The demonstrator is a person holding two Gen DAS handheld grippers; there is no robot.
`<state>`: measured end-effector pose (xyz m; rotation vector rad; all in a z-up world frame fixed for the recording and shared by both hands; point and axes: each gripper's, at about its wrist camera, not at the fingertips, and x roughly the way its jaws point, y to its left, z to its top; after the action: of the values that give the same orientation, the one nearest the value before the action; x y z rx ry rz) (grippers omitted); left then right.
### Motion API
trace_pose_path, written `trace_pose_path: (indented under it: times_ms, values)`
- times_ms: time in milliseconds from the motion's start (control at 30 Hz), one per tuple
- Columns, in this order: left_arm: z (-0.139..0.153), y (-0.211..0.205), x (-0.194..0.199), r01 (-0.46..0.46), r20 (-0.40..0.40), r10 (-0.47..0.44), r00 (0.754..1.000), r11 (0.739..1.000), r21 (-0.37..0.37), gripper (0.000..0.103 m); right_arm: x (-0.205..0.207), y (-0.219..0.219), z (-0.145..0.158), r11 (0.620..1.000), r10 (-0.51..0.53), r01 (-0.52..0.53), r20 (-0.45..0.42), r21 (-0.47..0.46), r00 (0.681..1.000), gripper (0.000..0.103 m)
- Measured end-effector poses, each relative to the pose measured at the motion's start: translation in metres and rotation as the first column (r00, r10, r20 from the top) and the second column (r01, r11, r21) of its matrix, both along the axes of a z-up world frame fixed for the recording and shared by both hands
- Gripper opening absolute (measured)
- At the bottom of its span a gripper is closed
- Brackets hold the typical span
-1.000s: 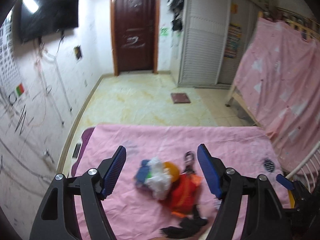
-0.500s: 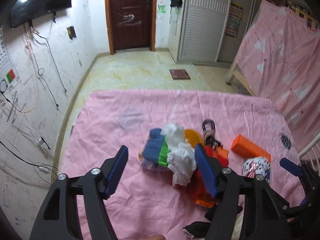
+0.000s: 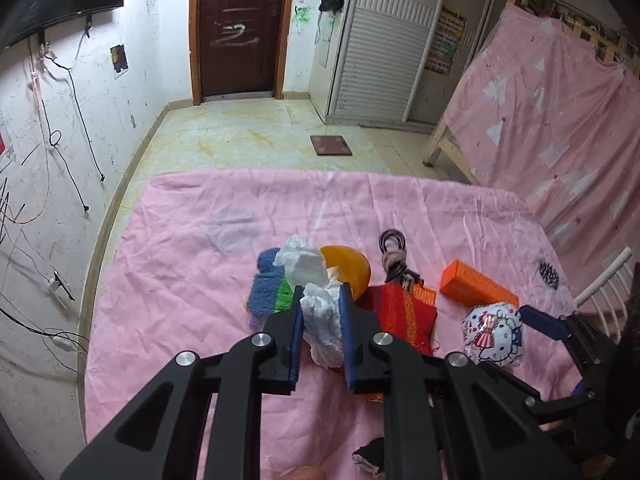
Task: Collect trash
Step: 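Grasp the white tissue with the left tool while right grasps white printed pouch, then carry tissue and pouch to the yellow bin and release both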
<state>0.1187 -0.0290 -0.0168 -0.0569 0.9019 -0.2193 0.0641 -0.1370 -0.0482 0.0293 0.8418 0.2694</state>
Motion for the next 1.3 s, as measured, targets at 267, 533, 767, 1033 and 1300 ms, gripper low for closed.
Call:
trace_pose_path:
  times_ms: [267, 533, 767, 1033, 1300]
  values:
    - [0.030, 0.012, -0.012, -0.014, 0.073, 0.016, 0.997, 0.999, -0.032, 0.009, -0.004, 0.002, 0.001, 1.000, -0.009, 0.009, -0.005, -0.025, 1.000, 0.059]
    - [0.037, 0.012, -0.019, -0.014, 0.076, 0.017, 0.997, 0.999, -0.036, 0.009, -0.006, 0.007, -0.006, 0.997, -0.006, 0.007, 0.012, -0.074, 1.000, 0.030]
    - [0.045, 0.008, -0.029, -0.012, 0.096, 0.014, 0.995, 1.000, -0.023, 0.009, -0.016, -0.009, 0.012, 0.999, -0.042, 0.045, 0.078, -0.031, 0.996, 0.029]
    - [0.056, -0.019, -0.039, 0.028, 0.119, -0.029, 0.993, 1.000, 0.003, 0.009, -0.031, -0.035, 0.019, 0.996, -0.088, 0.089, 0.108, -0.009, 0.990, 0.029]
    - [0.061, -0.064, -0.050, 0.097, 0.130, -0.101, 0.986, 0.995, 0.036, 0.009, -0.054, -0.088, 0.029, 0.980, -0.199, 0.197, 0.154, 0.023, 0.968, 0.029]
